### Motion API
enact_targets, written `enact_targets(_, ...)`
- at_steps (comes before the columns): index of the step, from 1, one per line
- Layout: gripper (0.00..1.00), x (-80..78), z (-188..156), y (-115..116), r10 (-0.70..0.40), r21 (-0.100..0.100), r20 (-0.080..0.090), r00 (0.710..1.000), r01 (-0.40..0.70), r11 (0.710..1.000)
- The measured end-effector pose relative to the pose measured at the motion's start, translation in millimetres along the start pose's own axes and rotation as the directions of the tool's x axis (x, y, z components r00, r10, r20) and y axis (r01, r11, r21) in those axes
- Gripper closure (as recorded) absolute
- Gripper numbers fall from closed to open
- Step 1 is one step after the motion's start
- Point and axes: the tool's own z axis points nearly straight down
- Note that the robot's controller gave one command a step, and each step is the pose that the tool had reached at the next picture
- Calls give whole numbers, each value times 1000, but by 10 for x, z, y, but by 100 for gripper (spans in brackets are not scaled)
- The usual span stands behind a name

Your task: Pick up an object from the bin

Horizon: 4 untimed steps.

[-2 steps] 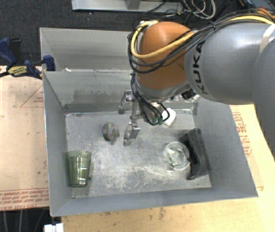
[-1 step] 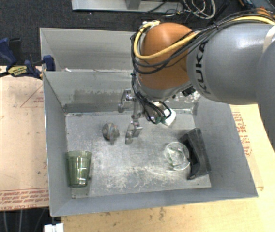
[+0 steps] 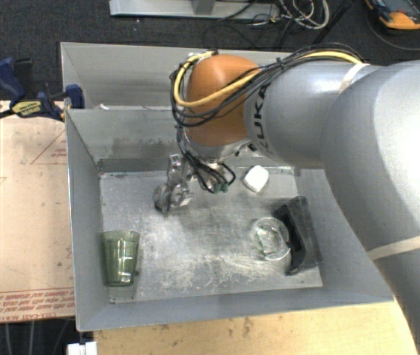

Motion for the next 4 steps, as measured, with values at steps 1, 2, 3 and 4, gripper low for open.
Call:
enact_targets(1, 100, 0, 0, 0, 0, 0, 0, 1000, 0, 1000)
enact_targets(2, 100, 99, 26, 166, 123, 6, 11, 992, -123, 992)
enact_targets(3, 100, 158, 40, 467, 277, 0, 7, 961, -277, 961)
enact_targets(4, 100, 50, -1981, 466, 200, 1, 0, 980, -200, 980)
